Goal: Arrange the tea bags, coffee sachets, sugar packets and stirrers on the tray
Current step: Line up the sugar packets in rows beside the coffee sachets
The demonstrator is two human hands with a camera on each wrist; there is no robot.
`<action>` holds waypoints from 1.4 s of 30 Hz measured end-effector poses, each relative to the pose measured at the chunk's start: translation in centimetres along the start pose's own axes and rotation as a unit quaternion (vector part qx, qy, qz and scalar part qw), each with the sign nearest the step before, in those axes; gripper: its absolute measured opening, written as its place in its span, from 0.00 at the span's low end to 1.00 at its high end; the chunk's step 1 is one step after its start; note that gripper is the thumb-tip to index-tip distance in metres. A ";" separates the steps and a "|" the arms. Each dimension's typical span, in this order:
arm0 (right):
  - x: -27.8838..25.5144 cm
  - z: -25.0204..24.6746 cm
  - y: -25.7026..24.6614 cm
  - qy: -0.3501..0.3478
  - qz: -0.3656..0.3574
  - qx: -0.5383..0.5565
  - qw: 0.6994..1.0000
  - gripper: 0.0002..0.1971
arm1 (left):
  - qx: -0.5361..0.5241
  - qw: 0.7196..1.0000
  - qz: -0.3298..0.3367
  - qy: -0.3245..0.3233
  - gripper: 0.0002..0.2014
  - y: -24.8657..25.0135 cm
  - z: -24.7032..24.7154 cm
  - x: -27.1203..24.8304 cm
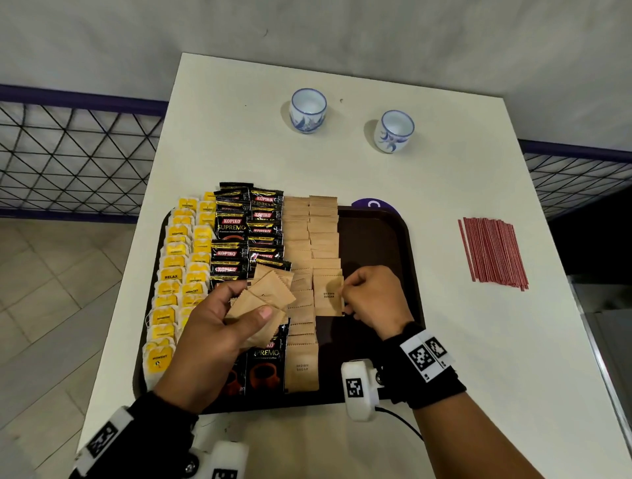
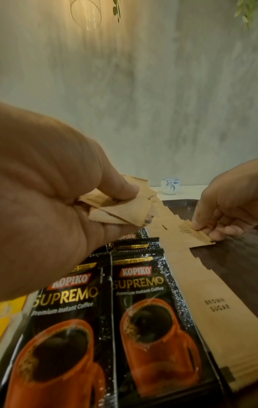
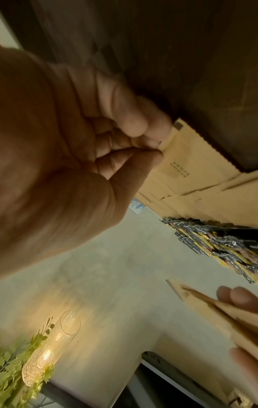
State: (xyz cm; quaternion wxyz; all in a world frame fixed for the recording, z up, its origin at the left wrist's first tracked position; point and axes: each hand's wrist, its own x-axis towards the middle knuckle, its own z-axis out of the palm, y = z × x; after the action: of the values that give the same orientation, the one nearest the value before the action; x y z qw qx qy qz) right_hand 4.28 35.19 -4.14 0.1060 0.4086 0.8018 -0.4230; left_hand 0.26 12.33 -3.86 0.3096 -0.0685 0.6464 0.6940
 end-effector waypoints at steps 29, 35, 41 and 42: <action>-3.1 -0.6 -2.9 -0.208 -0.054 0.359 0.908 0.05 | 0.000 1.000 0.013 0.001 0.14 1.2 1.2 0.7; -3.1 -0.8 -2.5 -0.220 -0.037 0.389 0.894 0.06 | -0.039 0.999 0.004 0.004 0.16 1.1 0.8 1.0; -3.2 -0.7 -2.2 -0.218 -0.041 0.410 0.885 0.04 | -0.031 0.999 0.006 -0.002 0.13 1.0 1.1 0.9; -3.1 -0.6 -2.1 -0.218 -0.044 0.419 0.880 0.04 | -0.031 0.999 0.007 -0.002 0.13 1.0 1.1 0.9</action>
State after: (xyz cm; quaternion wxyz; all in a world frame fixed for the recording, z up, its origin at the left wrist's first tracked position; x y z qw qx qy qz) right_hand 4.80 33.25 -0.89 0.0781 0.2762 0.5234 -0.8023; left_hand -0.65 13.71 -3.25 0.3039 -0.0720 0.6241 0.7162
